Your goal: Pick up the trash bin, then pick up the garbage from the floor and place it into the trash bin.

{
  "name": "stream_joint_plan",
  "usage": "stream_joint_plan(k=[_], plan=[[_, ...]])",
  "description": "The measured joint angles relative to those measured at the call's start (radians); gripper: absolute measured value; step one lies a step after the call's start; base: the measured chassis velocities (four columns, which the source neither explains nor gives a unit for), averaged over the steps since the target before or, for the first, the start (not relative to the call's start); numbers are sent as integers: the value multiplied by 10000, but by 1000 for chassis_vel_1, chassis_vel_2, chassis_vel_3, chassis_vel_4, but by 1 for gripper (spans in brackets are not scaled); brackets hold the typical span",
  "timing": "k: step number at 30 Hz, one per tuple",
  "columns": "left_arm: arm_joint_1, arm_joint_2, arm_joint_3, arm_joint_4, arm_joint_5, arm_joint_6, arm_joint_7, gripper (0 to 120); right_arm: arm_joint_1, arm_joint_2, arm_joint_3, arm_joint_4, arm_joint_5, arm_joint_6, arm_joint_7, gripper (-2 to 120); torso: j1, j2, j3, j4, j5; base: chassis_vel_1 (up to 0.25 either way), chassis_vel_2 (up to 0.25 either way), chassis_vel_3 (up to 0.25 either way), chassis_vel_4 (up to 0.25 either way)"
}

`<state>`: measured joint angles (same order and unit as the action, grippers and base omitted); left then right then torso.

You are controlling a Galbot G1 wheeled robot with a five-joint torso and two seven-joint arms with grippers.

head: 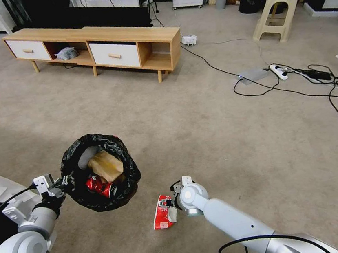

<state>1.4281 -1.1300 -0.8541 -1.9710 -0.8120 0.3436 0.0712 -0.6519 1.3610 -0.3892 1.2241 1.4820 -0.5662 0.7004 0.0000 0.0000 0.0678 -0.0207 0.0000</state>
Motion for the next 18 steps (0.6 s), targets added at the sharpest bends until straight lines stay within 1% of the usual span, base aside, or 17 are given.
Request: stream_joint_plan(k=[18], plan=[[-80,-6,-21,199,-47,-29,134,1,163,377,-10,-907,-377,-18,-247,96,0,0,0,0,-1,0,0,0,0]])
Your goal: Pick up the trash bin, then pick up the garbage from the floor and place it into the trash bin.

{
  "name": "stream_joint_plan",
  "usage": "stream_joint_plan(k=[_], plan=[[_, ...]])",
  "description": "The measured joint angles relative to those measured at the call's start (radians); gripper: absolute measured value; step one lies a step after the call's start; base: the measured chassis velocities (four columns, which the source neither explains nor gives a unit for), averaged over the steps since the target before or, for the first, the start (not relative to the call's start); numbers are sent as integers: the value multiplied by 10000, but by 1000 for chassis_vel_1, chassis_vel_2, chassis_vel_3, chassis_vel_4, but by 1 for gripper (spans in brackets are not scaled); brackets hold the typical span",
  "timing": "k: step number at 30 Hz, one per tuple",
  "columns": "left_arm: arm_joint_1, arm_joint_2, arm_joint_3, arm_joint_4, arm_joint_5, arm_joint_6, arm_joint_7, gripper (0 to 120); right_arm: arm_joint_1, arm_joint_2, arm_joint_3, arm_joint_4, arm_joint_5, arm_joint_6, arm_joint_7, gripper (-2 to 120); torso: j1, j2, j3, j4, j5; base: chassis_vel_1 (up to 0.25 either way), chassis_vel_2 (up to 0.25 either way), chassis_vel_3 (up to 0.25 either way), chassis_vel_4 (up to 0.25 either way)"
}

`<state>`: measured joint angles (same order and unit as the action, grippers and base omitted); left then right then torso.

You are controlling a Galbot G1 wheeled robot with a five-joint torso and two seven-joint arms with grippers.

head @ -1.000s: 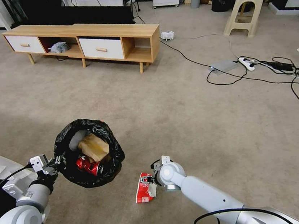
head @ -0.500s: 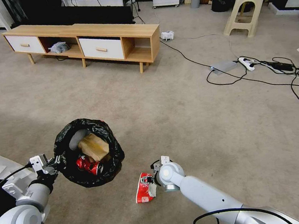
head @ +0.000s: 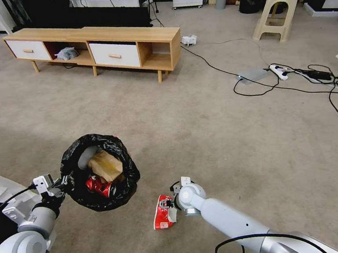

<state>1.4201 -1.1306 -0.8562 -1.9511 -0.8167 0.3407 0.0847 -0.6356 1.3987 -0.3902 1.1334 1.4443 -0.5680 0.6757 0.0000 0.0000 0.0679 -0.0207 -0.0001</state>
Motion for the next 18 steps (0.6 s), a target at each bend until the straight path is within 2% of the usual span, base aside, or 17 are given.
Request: stream_joint_plan(k=[5,8,12,17,18], plan=[[-15,23,-5,76,-4,-20,29,1,4,46,-17,-87,-60,-7,-55,96,0,0,0,0,1,0,0,0,0],[-41,46,-6,111,-14,-23,34,1,4,71,-26,-148,-96,-12,-94,92,0,0,0,0,1,0,0,0,0],[-78,87,-3,189,-36,-25,47,1,25,113,-34,-258,-184,-23,-125,73,-1,2,-1,-5,-3,0,0,0,0],[-97,110,-2,235,-45,-31,57,1,29,122,-40,-272,-202,-33,-118,61,-1,3,-3,-11,-8,0,0,0,0],[-112,115,-1,247,-58,-31,63,1,33,127,-54,-284,-205,-34,-117,53,-1,3,-3,-11,-9,0,0,0,0]])
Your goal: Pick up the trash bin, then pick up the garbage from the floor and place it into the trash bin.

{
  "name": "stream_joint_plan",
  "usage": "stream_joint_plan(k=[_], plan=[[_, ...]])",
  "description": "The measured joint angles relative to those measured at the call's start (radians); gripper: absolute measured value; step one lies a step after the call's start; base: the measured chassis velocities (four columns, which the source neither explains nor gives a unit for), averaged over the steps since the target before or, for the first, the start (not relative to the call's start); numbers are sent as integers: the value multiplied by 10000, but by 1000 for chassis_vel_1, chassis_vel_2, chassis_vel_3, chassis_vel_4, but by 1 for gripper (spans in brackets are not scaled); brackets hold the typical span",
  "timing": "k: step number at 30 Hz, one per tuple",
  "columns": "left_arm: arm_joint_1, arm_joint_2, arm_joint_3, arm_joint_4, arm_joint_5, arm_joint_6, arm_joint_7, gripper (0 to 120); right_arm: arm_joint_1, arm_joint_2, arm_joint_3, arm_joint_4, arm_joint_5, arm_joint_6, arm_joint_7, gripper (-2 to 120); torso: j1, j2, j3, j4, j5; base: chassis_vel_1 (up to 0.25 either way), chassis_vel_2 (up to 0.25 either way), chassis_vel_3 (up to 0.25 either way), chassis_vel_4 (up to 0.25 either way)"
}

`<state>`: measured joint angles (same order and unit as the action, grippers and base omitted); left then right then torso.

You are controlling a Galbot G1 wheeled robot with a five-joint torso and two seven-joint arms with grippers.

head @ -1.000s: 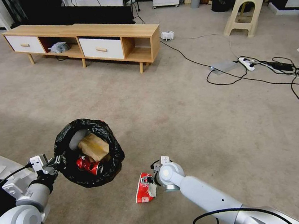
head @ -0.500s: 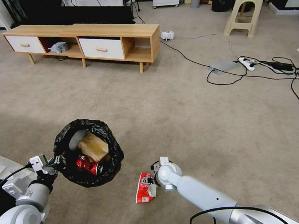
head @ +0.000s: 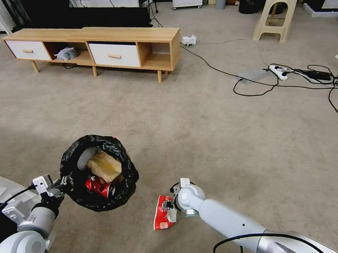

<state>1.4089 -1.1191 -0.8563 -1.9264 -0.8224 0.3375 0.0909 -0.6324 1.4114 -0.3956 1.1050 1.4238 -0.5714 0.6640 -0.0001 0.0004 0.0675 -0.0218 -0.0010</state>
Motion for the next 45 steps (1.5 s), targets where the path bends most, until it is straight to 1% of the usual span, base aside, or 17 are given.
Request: stream_joint_plan(k=[1,3,4,5,6,7,9,10,11,12,13,15,31,32,43,45], plan=[[0,0,0,0,0,0,0,1,0,0,0,0,0,0,0,53,0,0,0,0,0,0,0,0,0],[-16,12,3,15,-19,-2,8,1,16,37,-38,-36,-2,6,-3,39,0,0,2,9,11,0,0,0,0],[-16,12,3,15,-19,-2,8,1,16,37,-38,-36,-2,6,-3,39,0,0,2,9,11,0,0,0,0],[-15,13,2,17,-22,-3,11,1,18,49,-49,-38,-2,7,-3,36,1,-1,3,11,11,0,0,0,0],[-14,16,2,30,-24,-5,19,1,19,64,-62,-40,8,7,0,30,0,-1,3,15,14,0,0,0,0],[-14,16,2,30,-24,-5,19,1,19,64,-62,-40,8,7,0,30,0,-1,3,15,14,0,0,0,0],[-14,20,-1,45,-37,-5,26,1,15,69,-89,-8,33,7,14,19,1,-2,4,17,15,0,0,0,0],[-14,20,-1,45,-37,-5,26,1,15,69,-89,-8,33,7,14,19,1,-2,4,17,15,0,0,0,0],[-15,23,-1,48,-46,-5,28,1,9,68,-101,25,54,7,33,15,1,-2,4,17,16,0,0,0,0],[-29,26,-1,62,-55,-5,31,1,-7,56,-132,97,95,9,93,8,1,-2,4,17,15,0,0,0,0],[-29,26,-1,62,-55,-5,31,1,-7,56,-132,97,95,9,93,8,1,-2,4,17,15,0,0,0,0],[-55,29,-1,83,-69,-6,34,1,-38,15,-197,248,165,20,225,1,1,-2,4,16,13,0,0,0,0],[-194,69,69,170,-159,4,56,1,78,-167,-364,613,529,36,611,1,1,-3,4,12,11,0,0,0,0],[-203,75,90,167,-170,19,40,1,137,-280,-397,847,687,46,754,1,1,-4,4,9,9,0,0,0,0],[-143,128,162,-11,-203,82,6,1,426,-905,-552,1971,1506,76,1322,1,1,-4,4,10,10,0,0,0,0],[-99,137,179,-131,-297,152,-49,1,504,-1138,-604,2391,1779,95,1496,1,1,-4,3,12,9,0,0,0,0]])
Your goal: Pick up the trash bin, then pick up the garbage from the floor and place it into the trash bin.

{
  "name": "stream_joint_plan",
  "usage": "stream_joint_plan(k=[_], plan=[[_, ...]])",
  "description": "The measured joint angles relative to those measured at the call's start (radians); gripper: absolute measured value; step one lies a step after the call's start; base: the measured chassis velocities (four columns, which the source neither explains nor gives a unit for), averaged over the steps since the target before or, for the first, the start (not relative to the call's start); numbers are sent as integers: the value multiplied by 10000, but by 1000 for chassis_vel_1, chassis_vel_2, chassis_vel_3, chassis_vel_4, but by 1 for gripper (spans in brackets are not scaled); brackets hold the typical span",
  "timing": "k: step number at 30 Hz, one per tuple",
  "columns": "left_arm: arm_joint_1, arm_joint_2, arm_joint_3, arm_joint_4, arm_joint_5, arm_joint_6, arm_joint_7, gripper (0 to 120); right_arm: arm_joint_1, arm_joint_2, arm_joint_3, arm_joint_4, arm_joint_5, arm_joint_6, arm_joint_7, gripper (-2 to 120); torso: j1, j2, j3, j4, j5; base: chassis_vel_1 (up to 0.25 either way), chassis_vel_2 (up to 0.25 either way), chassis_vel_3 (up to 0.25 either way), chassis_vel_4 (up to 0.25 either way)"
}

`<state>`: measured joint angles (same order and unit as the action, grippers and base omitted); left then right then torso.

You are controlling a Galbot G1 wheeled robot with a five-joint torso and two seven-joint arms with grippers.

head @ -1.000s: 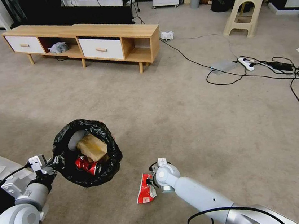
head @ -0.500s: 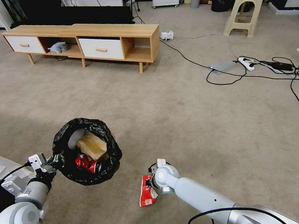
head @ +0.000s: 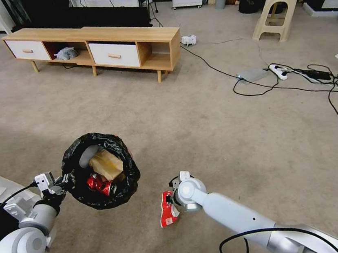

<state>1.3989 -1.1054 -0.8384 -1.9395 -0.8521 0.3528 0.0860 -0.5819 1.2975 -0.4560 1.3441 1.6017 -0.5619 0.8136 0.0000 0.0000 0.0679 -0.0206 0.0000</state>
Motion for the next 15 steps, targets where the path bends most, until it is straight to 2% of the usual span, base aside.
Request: stream_joint_plan(k=[7,15], plan=[[138,12,28,-296,-231,125,-183,1,99,-464,-22,617,442,50,321,1,0,0,0,0,2,0,0,0,0],[517,-52,227,-1109,-533,426,-599,1,199,-1697,0,1689,1102,120,709,1,0,-1,-1,-4,2,0,0,0,0]])
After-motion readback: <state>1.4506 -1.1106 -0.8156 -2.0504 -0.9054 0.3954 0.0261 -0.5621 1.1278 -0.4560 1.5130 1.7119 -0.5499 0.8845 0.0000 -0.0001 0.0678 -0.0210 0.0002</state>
